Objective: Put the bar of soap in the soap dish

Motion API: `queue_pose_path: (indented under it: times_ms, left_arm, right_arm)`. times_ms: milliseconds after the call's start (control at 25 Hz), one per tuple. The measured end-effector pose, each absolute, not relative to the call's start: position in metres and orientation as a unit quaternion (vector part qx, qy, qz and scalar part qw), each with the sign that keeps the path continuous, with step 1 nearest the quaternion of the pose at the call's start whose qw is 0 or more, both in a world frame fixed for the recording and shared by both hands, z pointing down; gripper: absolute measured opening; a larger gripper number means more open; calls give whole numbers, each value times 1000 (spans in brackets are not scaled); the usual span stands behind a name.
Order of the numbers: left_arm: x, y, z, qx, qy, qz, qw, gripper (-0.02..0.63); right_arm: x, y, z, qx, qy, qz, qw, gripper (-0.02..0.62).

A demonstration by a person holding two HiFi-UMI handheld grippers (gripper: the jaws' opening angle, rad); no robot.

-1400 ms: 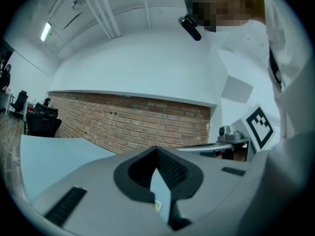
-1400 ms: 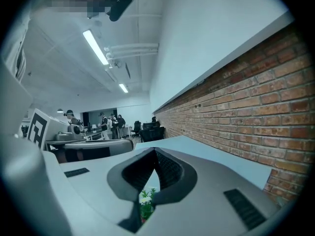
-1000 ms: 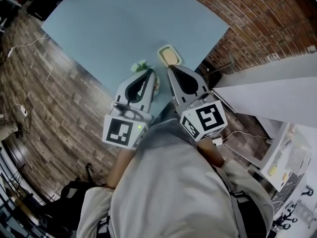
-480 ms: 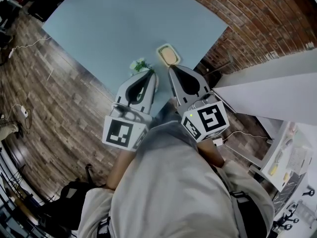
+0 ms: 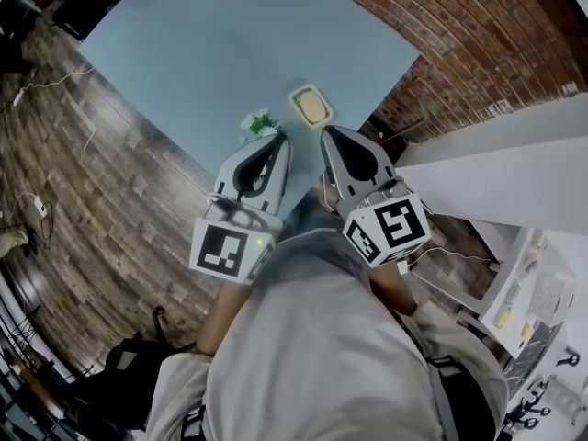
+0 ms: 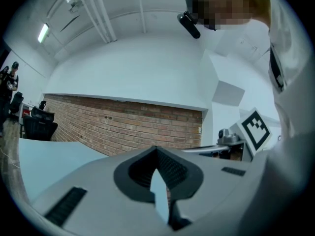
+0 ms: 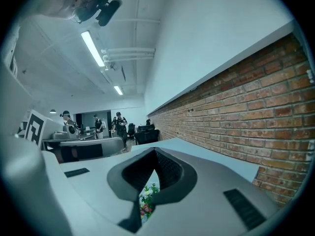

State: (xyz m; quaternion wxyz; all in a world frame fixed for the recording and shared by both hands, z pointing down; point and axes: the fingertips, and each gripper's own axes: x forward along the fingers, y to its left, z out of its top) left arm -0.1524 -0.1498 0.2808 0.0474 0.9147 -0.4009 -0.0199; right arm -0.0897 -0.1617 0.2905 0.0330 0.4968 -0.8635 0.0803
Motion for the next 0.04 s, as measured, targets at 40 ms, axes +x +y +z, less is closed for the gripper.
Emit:
queue_pose_path:
  times_ms: [40]
  left_arm:
    - [-154, -149, 281, 915, -401, -20, 45, 3]
  right_arm:
    - [-89, -161, 289, 498, -863, 79, 33, 12]
